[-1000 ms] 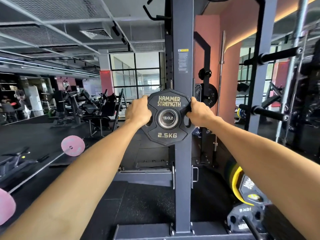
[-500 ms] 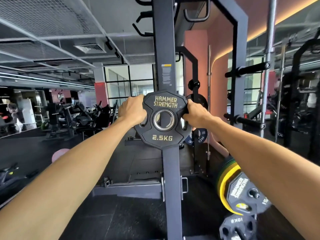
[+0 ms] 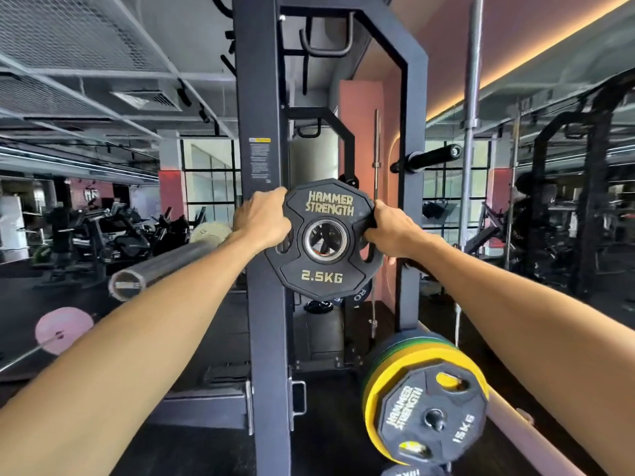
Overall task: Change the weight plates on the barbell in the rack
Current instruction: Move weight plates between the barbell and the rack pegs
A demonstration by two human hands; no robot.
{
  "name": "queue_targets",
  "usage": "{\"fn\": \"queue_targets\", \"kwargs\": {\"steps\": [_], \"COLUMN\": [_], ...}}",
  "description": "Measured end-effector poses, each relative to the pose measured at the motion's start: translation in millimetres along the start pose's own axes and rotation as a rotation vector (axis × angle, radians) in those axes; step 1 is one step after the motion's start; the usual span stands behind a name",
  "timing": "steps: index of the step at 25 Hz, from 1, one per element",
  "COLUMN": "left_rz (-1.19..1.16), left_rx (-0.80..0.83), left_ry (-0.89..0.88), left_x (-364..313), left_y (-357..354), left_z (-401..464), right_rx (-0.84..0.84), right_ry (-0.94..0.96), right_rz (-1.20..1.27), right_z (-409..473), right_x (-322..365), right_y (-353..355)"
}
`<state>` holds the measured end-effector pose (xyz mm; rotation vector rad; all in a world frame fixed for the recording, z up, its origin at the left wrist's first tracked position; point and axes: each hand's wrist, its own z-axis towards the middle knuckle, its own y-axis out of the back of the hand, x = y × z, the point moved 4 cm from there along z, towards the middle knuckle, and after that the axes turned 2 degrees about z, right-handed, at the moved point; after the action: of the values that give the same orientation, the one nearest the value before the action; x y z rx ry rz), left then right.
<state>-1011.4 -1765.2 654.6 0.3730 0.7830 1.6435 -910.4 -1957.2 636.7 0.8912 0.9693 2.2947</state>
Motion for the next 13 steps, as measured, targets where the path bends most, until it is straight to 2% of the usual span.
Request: {"fn": "queue_targets", "kwargs": {"steps": [13], "left_rz": [-0.084], "left_rx": [-0.024], "left_ry": [-0.104], "left_x": [-131], "left_y": [-143], "left_z": [113], "right_rx": [-0.070], "right_ry": [-0.029], "right_rz": [-0.093], "right_z": [102], "right_x": [-185], "right_y": [36]}}
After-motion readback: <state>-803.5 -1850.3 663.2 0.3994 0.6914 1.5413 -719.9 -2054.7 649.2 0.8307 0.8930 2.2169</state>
